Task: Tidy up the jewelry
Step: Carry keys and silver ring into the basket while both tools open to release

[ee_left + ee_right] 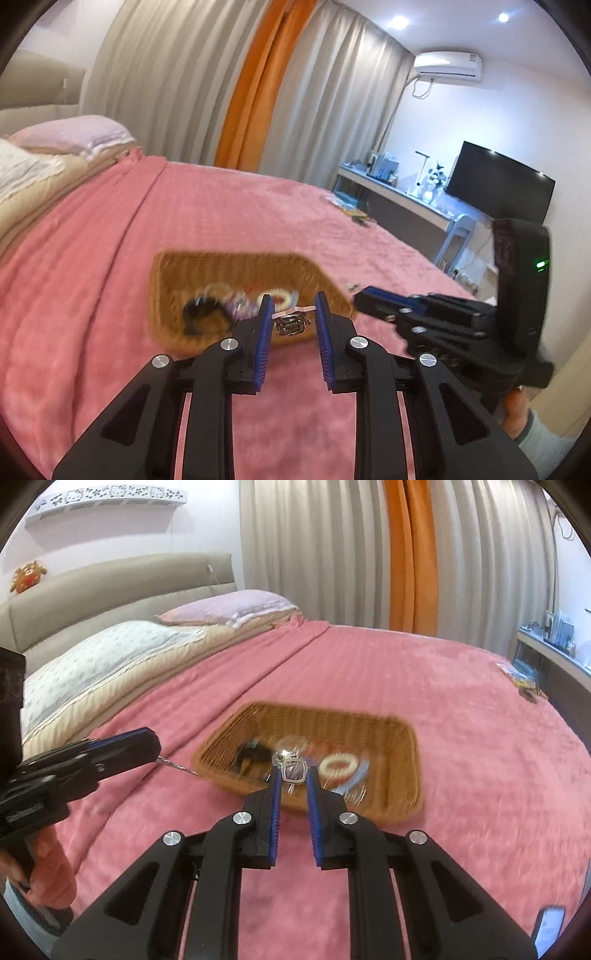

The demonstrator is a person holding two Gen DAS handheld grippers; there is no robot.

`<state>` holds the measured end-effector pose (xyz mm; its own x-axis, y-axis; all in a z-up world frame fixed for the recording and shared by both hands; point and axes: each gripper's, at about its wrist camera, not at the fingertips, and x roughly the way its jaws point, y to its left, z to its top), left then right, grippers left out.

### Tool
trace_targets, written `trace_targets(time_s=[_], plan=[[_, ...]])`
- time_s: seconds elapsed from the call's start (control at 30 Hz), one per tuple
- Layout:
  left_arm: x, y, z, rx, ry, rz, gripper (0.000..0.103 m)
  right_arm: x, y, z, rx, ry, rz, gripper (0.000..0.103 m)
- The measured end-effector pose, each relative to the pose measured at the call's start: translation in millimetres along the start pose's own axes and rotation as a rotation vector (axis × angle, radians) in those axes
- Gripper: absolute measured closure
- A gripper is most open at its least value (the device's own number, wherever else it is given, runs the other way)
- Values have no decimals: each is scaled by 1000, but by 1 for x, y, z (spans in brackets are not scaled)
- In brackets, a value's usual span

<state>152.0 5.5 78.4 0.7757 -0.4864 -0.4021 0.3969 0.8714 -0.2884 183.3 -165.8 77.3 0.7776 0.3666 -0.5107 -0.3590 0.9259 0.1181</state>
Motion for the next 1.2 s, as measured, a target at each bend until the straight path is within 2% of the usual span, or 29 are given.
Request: trace_targets(time_s=[0.1, 0.23, 0.3, 0.43, 0.63, 0.67, 0.73, 0.87, 0.93, 1.1, 1.2], plan=[[27, 4, 18, 8, -7, 10, 82, 34, -16, 17, 36, 30, -8, 91], [74, 26, 28, -37, 14, 41, 82, 80, -40, 28, 96, 83, -23, 91], [100, 42, 29, -76, 41, 53, 82, 98, -49, 28, 116, 109, -27, 91], [141, 69, 27, -123, 111, 70, 82, 143, -72, 27, 192, 224, 6, 91], [163, 85, 15, -158, 163, 93, 82, 171, -73, 19, 189, 276, -11, 91], [164, 85, 14, -161, 165, 96, 82, 172, -73, 18, 190, 277, -16, 90], [161, 85, 13, -163, 161, 102, 61, 170, -73, 17, 204, 273, 7, 84], [146, 83, 18, -160, 127, 93, 54, 155, -76, 18, 222, 244, 9, 68], [132, 79, 21, -160, 103, 84, 42, 140, -77, 20, 230, 220, 16, 60], [87, 55, 22, -110, 27, 101, 31, 93, -66, 17, 204, 155, 6, 59], [57, 36, 14, -70, -12, 127, 22, 63, -55, 10, 191, 104, 0, 54]])
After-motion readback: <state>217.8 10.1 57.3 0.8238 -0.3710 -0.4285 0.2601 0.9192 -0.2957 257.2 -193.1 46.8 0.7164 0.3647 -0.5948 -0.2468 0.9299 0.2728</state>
